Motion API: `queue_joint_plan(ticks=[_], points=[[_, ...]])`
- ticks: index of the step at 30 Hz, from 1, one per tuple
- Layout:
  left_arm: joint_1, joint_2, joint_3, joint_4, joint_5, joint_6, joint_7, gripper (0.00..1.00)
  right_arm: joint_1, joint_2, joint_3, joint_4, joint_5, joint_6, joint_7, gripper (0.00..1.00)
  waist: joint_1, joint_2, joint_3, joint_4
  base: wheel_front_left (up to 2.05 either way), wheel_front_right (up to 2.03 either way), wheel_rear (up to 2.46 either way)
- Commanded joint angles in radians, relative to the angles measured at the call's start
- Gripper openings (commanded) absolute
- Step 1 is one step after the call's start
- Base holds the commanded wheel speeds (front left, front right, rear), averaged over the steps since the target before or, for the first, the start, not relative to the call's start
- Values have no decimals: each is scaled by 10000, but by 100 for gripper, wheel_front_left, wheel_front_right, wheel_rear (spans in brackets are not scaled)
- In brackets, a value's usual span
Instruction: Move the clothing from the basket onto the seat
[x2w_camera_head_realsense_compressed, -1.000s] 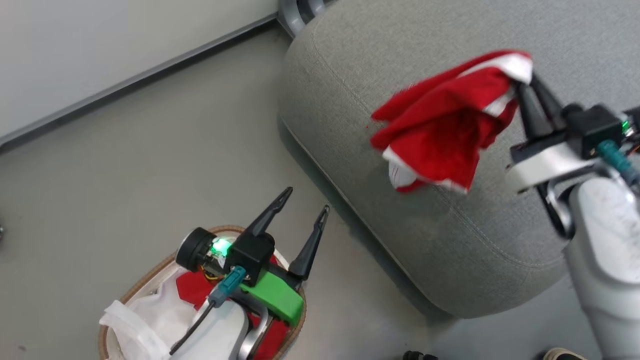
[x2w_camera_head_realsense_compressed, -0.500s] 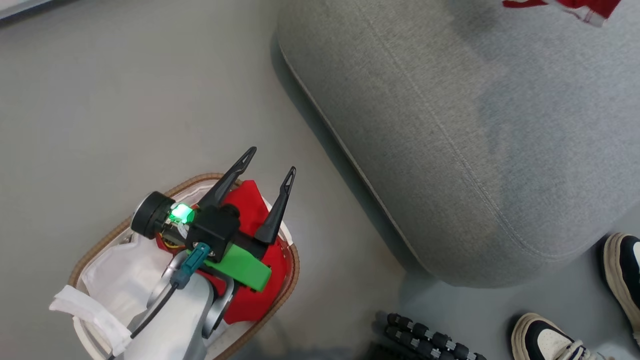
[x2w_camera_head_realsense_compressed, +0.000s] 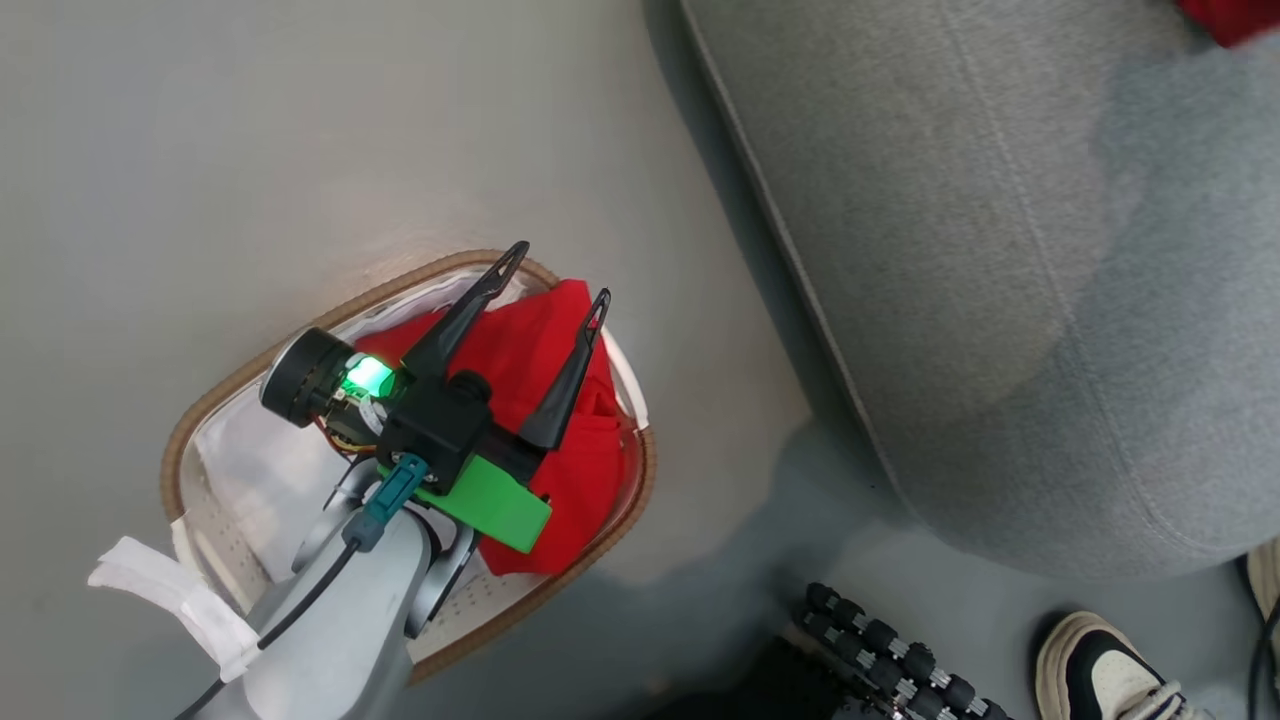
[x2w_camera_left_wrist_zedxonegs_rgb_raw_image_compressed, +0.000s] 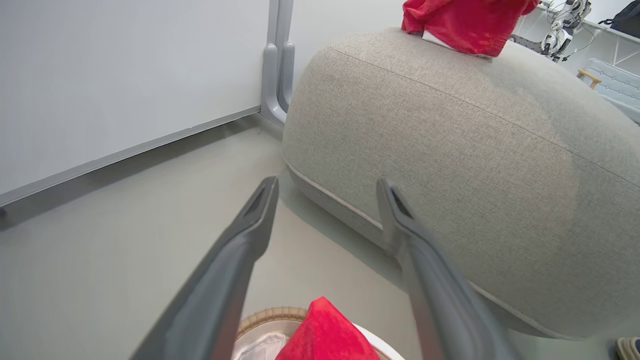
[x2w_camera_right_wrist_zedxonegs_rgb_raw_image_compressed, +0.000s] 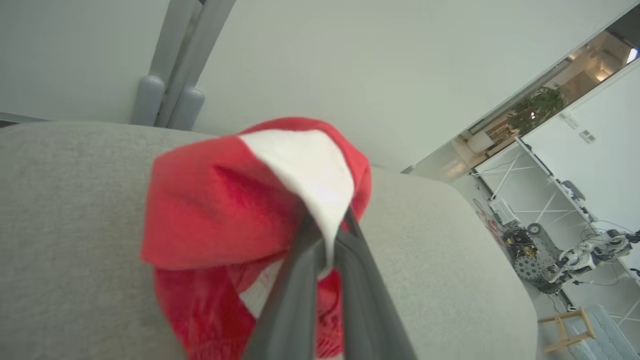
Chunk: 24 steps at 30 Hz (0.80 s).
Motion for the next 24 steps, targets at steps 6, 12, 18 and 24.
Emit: queue_joint_plan(ticks=[6, 12, 18, 24], points=[[-3, -154, 80, 87, -55, -30, 5, 100, 1490, 578, -880, 134, -66, -14, -21, 0, -2, -1, -405, 343, 0, 0, 0], [501, -525, 40, 168, -193, -30, 5, 100, 3161, 1084, -870, -548, 262, -14, -21, 100, -2, -1, -1704, 325, 0, 0, 0], [1024, -884, 146, 308, -277, -30, 5, 100, 4332, 1381, -374, -1439, 861, -14, -19, 100, -2, -1, -2787, 331, 0, 0, 0], [1467, -1202, 456, 366, -237, -30, 5, 100, 5252, 1619, 489, -2312, 1720, -14, -21, 100, -2, -1, -3639, 489, 0, 0, 0]])
